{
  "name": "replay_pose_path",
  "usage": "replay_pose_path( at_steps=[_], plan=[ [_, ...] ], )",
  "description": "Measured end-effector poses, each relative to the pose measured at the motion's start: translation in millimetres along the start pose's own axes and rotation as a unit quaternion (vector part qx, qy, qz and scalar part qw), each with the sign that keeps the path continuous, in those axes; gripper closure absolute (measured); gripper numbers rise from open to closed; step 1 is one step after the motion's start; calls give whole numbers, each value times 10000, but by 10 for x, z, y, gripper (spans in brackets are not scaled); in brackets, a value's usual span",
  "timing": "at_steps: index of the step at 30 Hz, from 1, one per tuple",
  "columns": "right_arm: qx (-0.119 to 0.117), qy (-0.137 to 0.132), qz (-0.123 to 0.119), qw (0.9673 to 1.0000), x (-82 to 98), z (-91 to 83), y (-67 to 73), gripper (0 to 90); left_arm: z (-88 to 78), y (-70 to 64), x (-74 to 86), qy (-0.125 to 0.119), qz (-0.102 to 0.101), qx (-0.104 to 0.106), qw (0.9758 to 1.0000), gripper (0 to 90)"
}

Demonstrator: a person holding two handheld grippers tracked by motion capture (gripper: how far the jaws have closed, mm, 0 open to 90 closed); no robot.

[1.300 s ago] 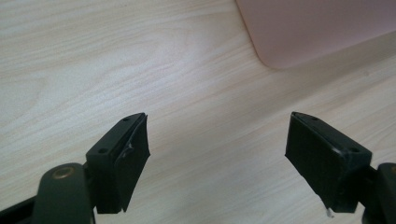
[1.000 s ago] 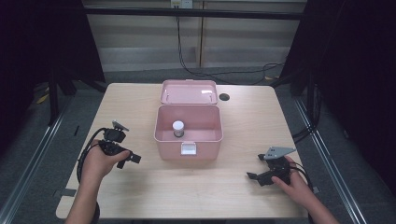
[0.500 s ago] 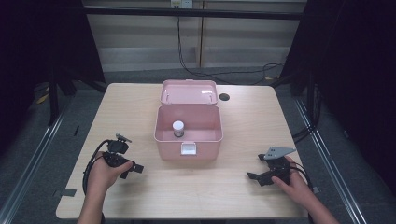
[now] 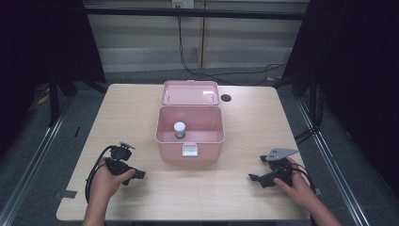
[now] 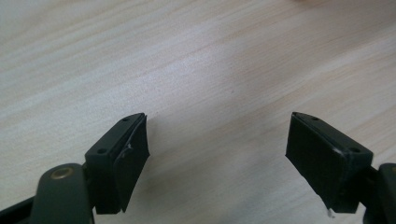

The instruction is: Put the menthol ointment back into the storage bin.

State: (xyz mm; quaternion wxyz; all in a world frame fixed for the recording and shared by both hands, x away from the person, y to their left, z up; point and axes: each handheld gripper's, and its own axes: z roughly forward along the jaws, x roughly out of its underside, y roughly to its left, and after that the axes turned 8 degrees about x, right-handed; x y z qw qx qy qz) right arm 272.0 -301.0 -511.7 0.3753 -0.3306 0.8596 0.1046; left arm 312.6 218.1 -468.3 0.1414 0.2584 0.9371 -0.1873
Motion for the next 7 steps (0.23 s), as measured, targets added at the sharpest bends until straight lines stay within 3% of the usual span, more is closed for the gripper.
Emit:
replay_pose_path(
  at_steps=[3,7],
  plan=[
    [-1,0,-1,10000,0,0,0,88,22,5,17,-8,139,-129,9998,200],
    [14,8,9,10000,-1,-1,2,88,46,2,31,36,110,-112,9999,200]
  ],
)
